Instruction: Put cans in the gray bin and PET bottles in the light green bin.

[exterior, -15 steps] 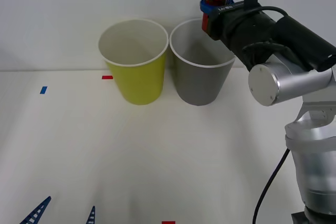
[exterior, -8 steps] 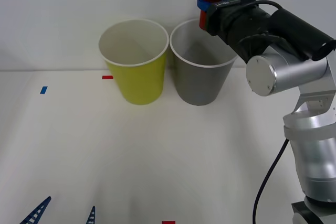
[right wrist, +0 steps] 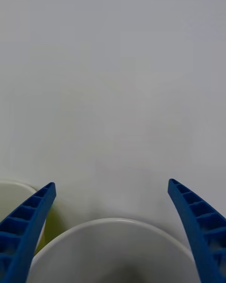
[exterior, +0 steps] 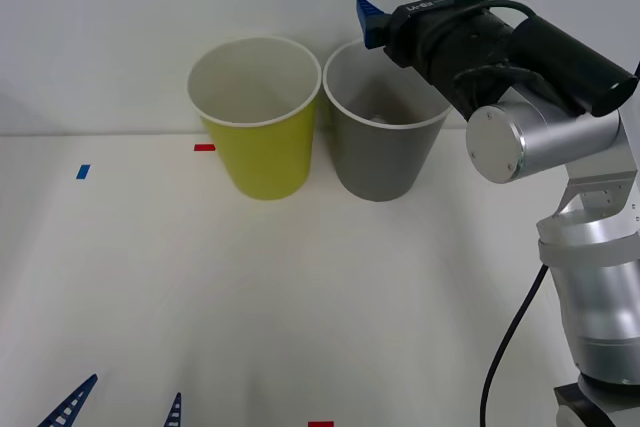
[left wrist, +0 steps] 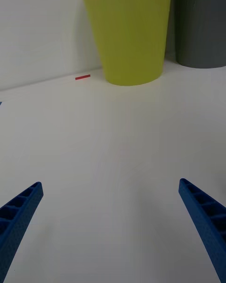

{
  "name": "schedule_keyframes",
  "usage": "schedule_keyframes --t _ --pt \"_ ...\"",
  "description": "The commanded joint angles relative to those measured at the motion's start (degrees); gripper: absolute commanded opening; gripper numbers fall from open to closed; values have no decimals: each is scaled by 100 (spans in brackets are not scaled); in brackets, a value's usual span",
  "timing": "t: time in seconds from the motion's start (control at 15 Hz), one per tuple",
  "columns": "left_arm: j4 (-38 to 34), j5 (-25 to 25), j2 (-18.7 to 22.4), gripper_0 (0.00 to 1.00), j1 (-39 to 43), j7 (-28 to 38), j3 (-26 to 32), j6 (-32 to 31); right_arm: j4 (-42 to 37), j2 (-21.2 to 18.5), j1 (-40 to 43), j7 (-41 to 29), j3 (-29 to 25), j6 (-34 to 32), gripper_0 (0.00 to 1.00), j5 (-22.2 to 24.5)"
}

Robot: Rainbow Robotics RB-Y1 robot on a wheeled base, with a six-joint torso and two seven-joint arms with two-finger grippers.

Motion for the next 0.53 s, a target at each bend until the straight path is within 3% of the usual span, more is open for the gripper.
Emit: schedule_keyframes --t 0.07,0.53 --pt "0 -1 0 100 0 0 0 0 -404 44 197 54 -92 -8 100 44" --pt "0 -1 0 100 0 0 0 0 -2645 9 2455 63 110 -17 100 97"
